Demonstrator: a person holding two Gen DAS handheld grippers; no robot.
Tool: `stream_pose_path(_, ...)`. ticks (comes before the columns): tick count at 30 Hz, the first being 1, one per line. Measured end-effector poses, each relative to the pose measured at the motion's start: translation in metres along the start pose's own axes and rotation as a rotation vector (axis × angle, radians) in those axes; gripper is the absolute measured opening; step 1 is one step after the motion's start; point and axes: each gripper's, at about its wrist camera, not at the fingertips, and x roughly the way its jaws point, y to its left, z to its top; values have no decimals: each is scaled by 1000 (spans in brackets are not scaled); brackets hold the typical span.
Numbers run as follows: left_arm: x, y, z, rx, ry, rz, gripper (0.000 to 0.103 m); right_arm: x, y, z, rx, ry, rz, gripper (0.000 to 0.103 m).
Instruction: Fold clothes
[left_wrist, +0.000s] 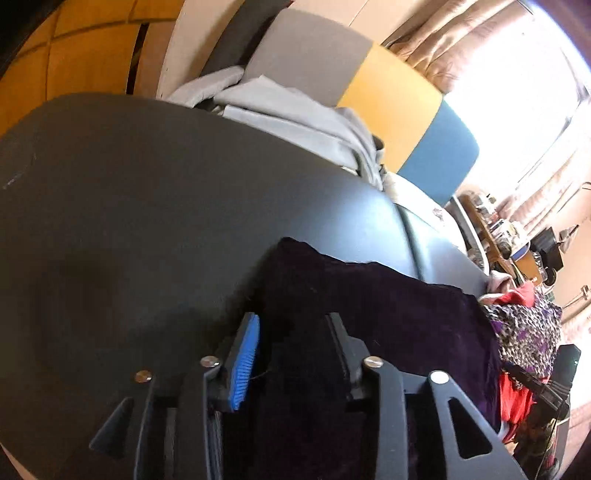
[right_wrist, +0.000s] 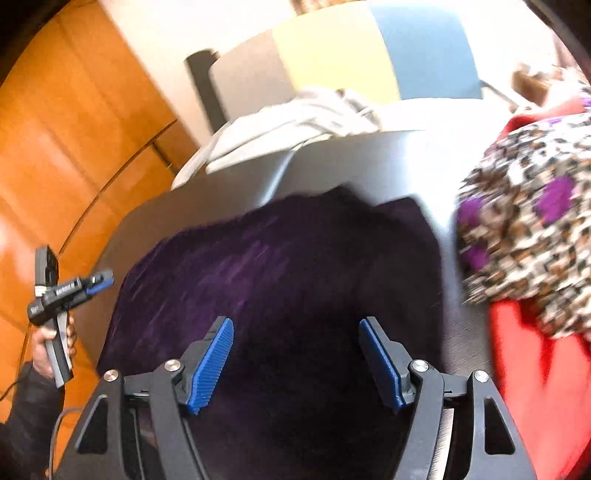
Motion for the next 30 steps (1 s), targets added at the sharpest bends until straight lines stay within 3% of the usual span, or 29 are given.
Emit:
stream_pose_path(3, 22, -6, 9, 16, 29, -4, 48, 0, -24, 16, 21, -18, -82, 78)
stream_pose_path(8, 40, -17, 19, 53, 48, -27, 50, 18, -35, 45, -10, -20, -102, 78)
stream_pose_path(12, 61, -18, 25, 60, 105, -14, 48, 44, -56, 66, 80, 19, -104, 78)
stream_pose_path(13, 65, -17, 23, 57, 128, -20, 42, 51, -61, 70, 103, 30, -105, 78)
stream_pose_path(14, 67, -18, 22, 72, 124, 0, 25, 57, -67, 75, 126, 41, -105, 78)
stream_pose_path(15, 69, -19, 21, 90, 114, 24, 13, 63, -72, 77, 139, 58, -122, 75)
stream_pose_path(16, 70, -19, 20, 100, 108, 40, 4, 69, -72, 79, 133, 76, -125, 62)
stream_pose_path(17, 67, -18, 19, 91, 88, 34, 4, 75, -71, 81, 123, 94, -124, 50)
stream_pose_path(18, 64, -16, 19, 79, 66, 24, 4, 82, -70, 83, 113, 112, -123, 19)
stream_pose_path(19, 55, -16, 19, 81, 22, 24, 3, 89, -69, 84, 102, 129, -123, 13)
stream_pose_path(21, 39, -15, 17, 79, -47, 32, 3, 85, -56, 85, 41, 100, -149, 13)
stream_pose_path(24, 30, -9, 15, 59, -77, 69, 3, 61, -43, 91, 10, -21, -162, 12)
stream_pose_path(28, 59, 6, 12, 4, 29, 132, 4, 83, -50, 95, -8, 28, -240, 10)
stream_pose_path(30, 58, 9, 13, -24, 29, 139, 7, 94, -55, 91, 2, 66, -259, 11)
